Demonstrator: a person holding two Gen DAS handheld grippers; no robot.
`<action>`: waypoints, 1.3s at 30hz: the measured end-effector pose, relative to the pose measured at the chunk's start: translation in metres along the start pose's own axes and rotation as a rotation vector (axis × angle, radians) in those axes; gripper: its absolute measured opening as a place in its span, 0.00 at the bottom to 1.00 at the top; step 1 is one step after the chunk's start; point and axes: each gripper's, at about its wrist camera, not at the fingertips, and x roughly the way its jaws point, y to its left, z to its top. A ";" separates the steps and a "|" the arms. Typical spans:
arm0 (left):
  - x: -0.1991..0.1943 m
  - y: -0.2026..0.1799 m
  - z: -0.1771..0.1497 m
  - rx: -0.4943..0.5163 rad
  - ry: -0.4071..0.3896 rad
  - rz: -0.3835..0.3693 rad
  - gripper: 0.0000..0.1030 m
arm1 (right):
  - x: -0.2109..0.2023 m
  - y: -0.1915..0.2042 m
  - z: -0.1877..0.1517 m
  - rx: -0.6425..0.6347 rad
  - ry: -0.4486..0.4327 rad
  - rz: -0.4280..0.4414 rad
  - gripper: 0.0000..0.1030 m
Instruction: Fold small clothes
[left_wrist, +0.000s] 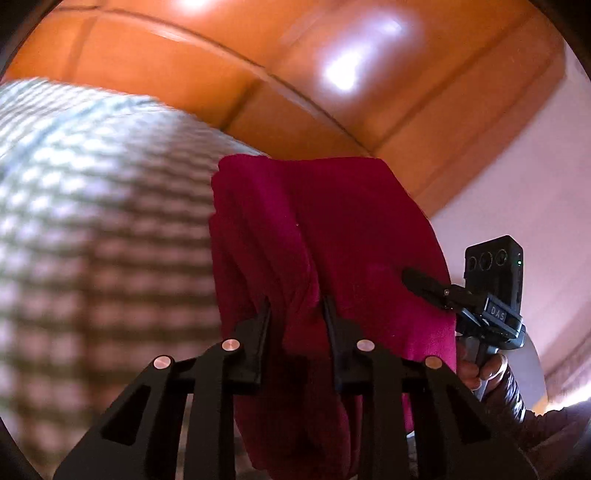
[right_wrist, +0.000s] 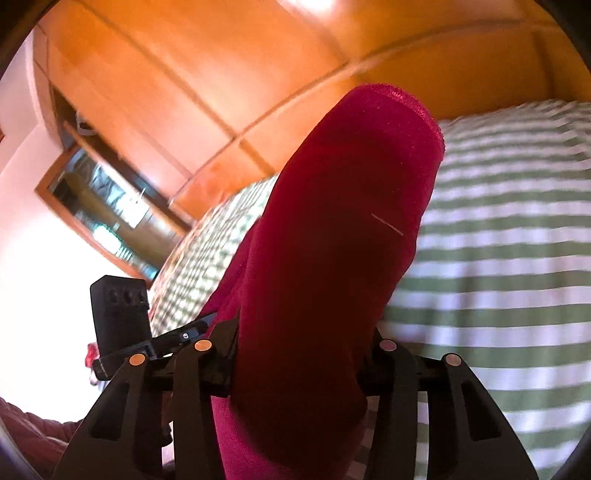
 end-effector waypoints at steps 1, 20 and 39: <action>0.017 -0.018 0.011 0.036 0.013 -0.030 0.23 | -0.013 -0.006 0.002 0.006 -0.025 -0.018 0.43; 0.237 -0.158 0.014 0.320 0.262 0.145 0.34 | -0.152 -0.199 -0.028 0.347 -0.235 -0.446 0.75; 0.203 -0.150 0.002 0.335 0.119 0.369 0.62 | -0.091 -0.150 0.004 0.058 -0.136 -0.895 0.51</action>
